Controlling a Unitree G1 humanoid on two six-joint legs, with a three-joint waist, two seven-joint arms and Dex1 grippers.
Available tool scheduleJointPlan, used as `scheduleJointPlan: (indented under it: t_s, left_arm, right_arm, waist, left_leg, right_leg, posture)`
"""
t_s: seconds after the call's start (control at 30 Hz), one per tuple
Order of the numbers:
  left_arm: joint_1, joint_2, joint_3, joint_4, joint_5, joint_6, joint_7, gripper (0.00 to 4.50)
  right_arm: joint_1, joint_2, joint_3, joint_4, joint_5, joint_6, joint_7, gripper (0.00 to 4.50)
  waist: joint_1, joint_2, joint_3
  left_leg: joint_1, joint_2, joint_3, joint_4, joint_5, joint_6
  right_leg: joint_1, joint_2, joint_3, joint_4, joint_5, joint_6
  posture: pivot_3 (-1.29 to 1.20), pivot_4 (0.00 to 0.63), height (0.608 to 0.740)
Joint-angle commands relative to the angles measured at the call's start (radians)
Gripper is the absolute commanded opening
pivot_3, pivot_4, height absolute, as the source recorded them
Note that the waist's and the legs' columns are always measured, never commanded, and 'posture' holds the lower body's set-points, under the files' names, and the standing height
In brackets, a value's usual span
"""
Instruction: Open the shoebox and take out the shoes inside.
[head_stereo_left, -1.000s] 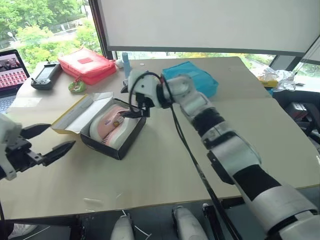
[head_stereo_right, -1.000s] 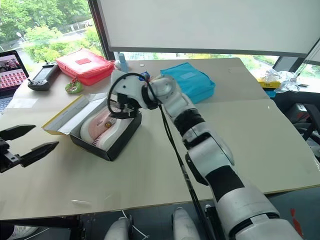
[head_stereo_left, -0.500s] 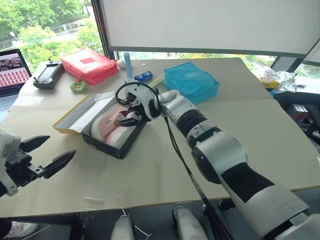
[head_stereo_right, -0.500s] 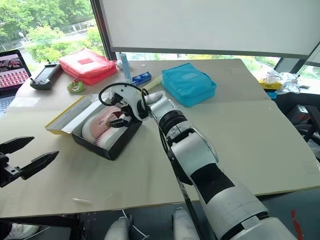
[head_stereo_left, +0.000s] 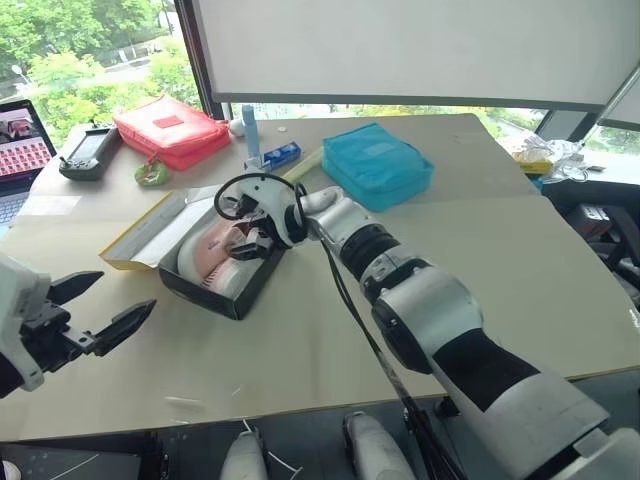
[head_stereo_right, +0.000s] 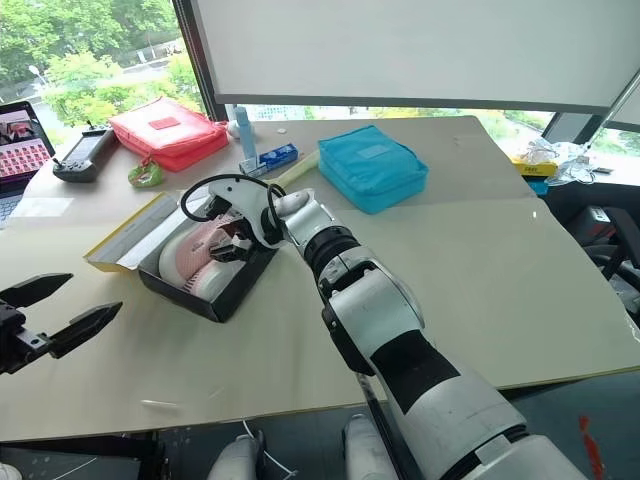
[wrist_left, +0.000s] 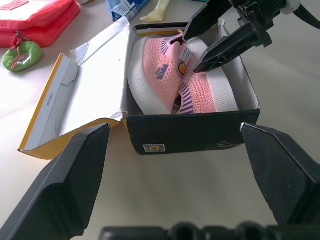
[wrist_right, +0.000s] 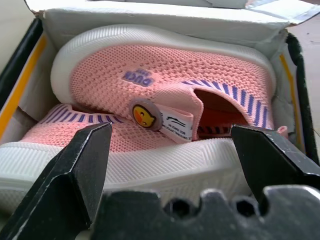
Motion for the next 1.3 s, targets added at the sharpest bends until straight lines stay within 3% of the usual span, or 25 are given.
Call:
scheduleJointPlan:
  t_s: [0.03,0.37,0.47,0.83,1.0,1.17,1.3]
  left_arm:
    - [-0.002,0.014,0.003,-0.024,0.008,-0.024,0.022,4.50]
    - [0.010,0.012,0.006,-0.044,-0.002,-0.023,0.041,4.50]
    - [0.011,0.013,0.006,-0.048,-0.007,-0.022,0.042,4.50]
    - [-0.034,0.050,-0.037,-0.020,-0.006,-0.024,0.045,4.50]
    - [-0.051,0.057,-0.054,-0.006,-0.004,-0.023,0.042,4.50]
    - [-0.052,0.059,-0.071,0.010,0.016,-0.035,0.031,4.50]
    - [-0.079,0.075,-0.100,0.035,0.027,-0.049,0.027,4.50]
  right_arm:
    - [0.000,0.073,-0.007,-0.004,-0.016,-0.046,-0.029,4.46]
    - [0.017,0.135,-0.048,0.001,0.001,-0.081,-0.027,4.46]
    - [0.022,0.155,-0.075,-0.002,0.025,-0.069,0.017,3.75]
    - [0.063,0.183,-0.072,-0.006,0.023,-0.065,0.052,0.03]
    - [0.041,0.149,-0.103,-0.024,0.061,-0.052,0.107,0.03]
    - [-0.016,0.055,-0.140,-0.083,0.135,0.001,0.286,0.03]
    - [-0.007,-0.017,-0.094,-0.148,0.114,-0.016,0.379,1.06]
  waist:
    - [-0.001,0.000,0.000]
    - [-0.001,0.000,0.000]
    - [-0.001,0.000,0.000]
    - [-0.002,0.000,0.000]
    - [-0.003,0.000,0.000]
    - [-0.003,0.000,0.000]
    - [-0.001,0.000,0.000]
  left_leg:
    - [0.000,0.000,0.000,0.000,0.000,0.000]
    - [0.000,0.000,0.000,0.000,0.000,0.000]
    - [0.000,0.000,0.000,0.000,0.000,0.000]
    - [0.000,0.000,0.000,0.000,0.000,0.000]
    - [0.000,0.000,0.000,0.000,0.000,0.000]
    - [0.000,0.000,0.000,0.000,0.000,0.000]
    - [0.000,0.000,0.000,0.000,0.000,0.000]
  right_leg:
    - [0.000,0.000,0.000,0.000,0.000,0.000]
    - [0.000,0.000,0.000,0.000,0.000,0.000]
    - [0.000,0.000,0.000,0.000,0.000,0.000]
    - [0.000,0.000,0.000,0.000,0.000,0.000]
    - [0.000,0.000,0.000,0.000,0.000,0.000]
    - [0.000,0.000,0.000,0.000,0.000,0.000]
    - [0.000,0.000,0.000,0.001,0.000,0.000]
  posture:
    - [0.00,0.150,0.729]
    - [0.00,0.150,0.729]
    - [0.00,0.150,0.729]
    - [0.00,0.150,0.729]
    - [0.00,0.150,0.729]
    - [0.00,0.150,0.729]
    - [0.00,0.150,0.729]
